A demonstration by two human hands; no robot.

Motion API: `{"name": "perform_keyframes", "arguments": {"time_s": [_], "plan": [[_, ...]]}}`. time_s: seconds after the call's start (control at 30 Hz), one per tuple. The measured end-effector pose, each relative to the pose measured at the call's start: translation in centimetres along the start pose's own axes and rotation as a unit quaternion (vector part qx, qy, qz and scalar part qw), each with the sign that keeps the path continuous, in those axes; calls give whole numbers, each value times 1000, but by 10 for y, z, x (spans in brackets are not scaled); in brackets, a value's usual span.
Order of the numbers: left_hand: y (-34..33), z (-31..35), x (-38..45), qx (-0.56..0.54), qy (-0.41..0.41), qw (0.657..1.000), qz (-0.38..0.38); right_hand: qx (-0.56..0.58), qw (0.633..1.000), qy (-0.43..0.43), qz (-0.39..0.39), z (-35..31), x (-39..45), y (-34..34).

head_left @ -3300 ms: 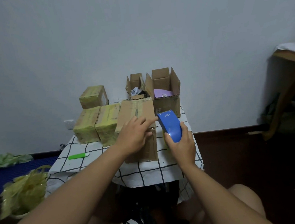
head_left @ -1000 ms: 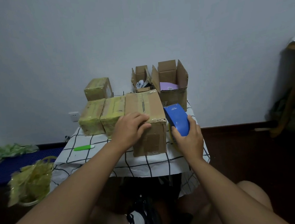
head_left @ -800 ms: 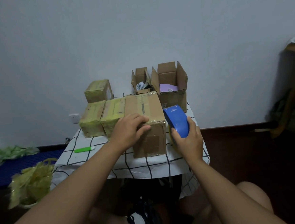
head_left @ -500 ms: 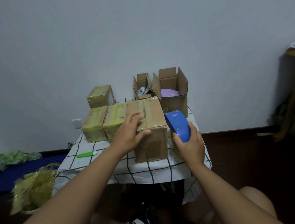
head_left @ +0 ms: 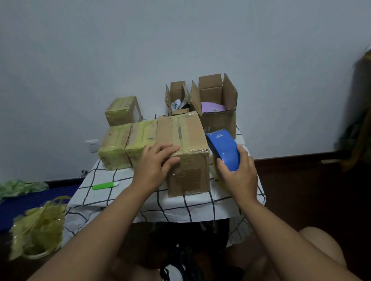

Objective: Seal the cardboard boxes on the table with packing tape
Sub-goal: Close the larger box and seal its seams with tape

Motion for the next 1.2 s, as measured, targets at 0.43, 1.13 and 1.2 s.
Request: {"name": "perform_keyframes", "arguments": {"time_s": [0.43, 1.13, 1.2], "plan": [[0, 8, -1, 10, 6, 1000, 6, 5, 1000, 4, 2, -1, -2, 2], [13, -10, 3, -92, 13, 995, -40, 7, 1000, -2, 8, -5, -4, 3], [14, -11, 4, -87, 8, 995, -45, 5, 1000, 0, 8, -5, -4, 2]]}}
Point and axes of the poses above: each hand's wrist, its own x-axis towards the middle knuckle, its own y-axis out of the back of the hand, z = x × y, the point moved 2 cm from there along x, towards the middle knuckle, and after that the axes turned 2 degrees about -y, right-handed, at the moved point
